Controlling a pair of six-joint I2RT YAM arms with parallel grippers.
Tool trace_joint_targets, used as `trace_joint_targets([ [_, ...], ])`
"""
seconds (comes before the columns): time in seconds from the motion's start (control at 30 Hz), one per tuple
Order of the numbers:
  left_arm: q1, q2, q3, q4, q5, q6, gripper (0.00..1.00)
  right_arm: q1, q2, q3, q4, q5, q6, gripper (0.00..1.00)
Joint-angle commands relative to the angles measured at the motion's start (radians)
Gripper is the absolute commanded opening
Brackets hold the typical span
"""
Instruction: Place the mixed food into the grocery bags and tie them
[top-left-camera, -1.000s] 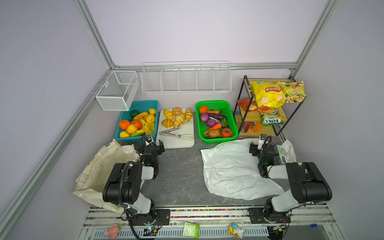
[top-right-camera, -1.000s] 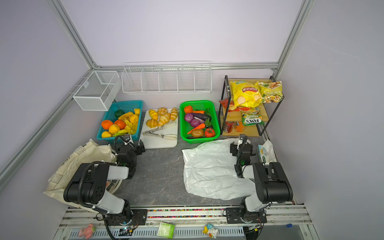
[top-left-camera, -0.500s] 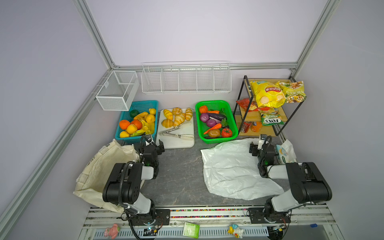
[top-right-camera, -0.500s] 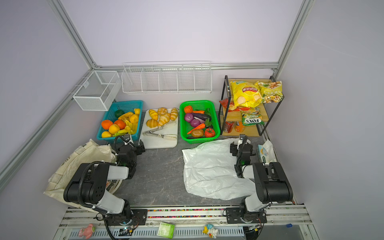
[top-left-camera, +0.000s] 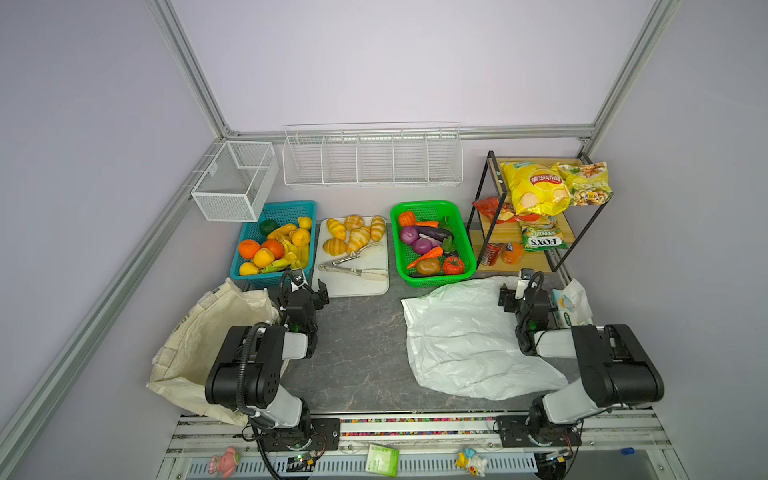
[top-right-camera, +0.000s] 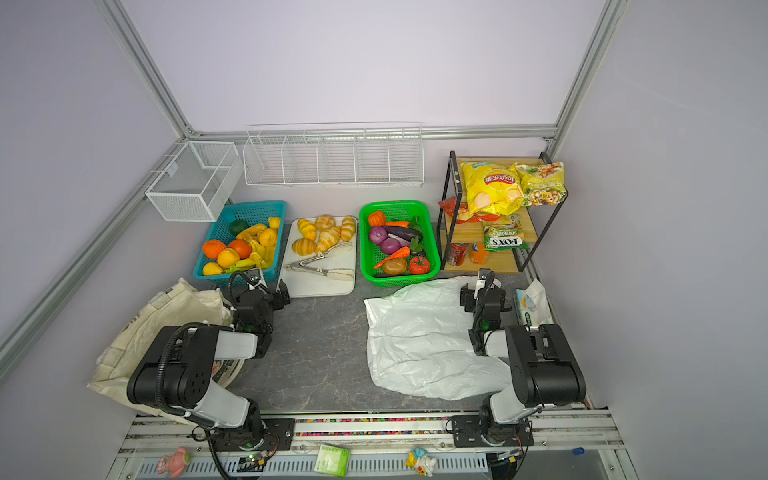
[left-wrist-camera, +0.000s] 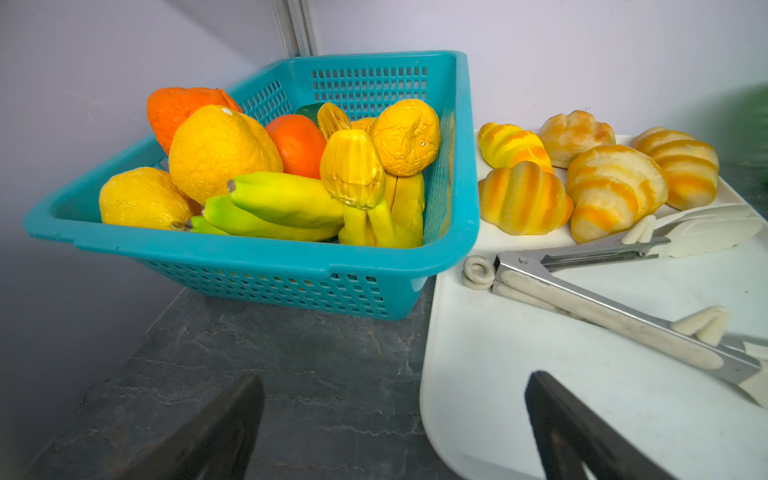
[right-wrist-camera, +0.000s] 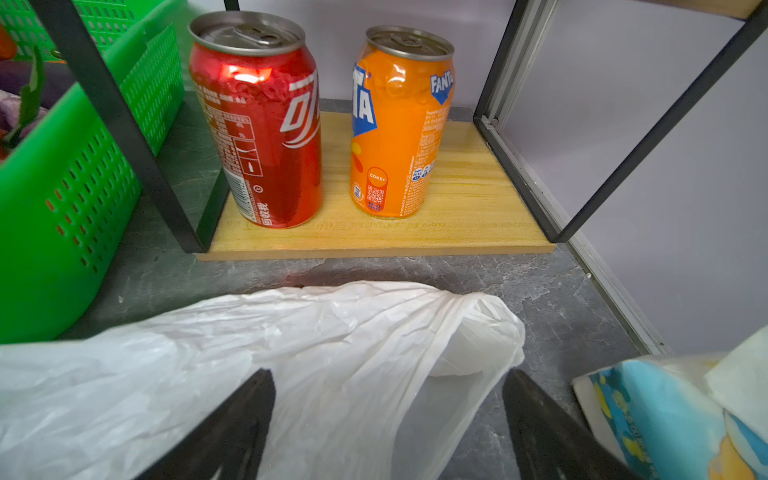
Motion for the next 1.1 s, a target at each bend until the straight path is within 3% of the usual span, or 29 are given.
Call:
trace_joint_targets([
  [0.0, 0.007, -0.01, 0.026, -0.007, 0.014, -0.013, 0.99, -0.005, -0.004, 0.002, 0.029, -0.005, 0.009, 0.89],
  [0.2, 0.009, -0.009, 0.022, -0.002, 0.015, -0.013, 0.99, -0.008, -0.005, 0.003, 0.027, -0.014, 0.012, 0.89],
  [0.3, 0.008, -0.018, 0.017, 0.003, 0.022, -0.007, 0.99, 0.006, -0.033, -0.012, 0.035, 0.066, 0.021, 0.89],
  [0.47, -0.001, -0.165, 0.015, -0.112, 0.126, 0.045, 0.99, 0.06, -0.049, -0.09, 0.173, 0.113, -0.034, 0.89],
  [0.57, -0.036, -0.269, 0.079, -0.314, 0.224, 0.112, 1.0, 0.065, -0.038, -0.094, 0.201, 0.12, -0.039, 0.89],
  [0.73, -0.111, -0.343, 0.243, -0.595, 0.337, 0.017, 0.96, 0.053, -0.042, -0.058, 0.125, 0.109, -0.025, 0.9],
  [0.97, -0.167, -0.427, 0.455, -0.99, 0.353, -0.324, 0.92, 0.001, -0.047, 0.047, -0.088, 0.024, 0.014, 0.94],
  [1.07, -0.167, -0.491, 0.588, -1.309, 0.29, -0.315, 0.9, 0.004, -0.088, 0.062, -0.148, -0.026, -0.01, 0.99],
])
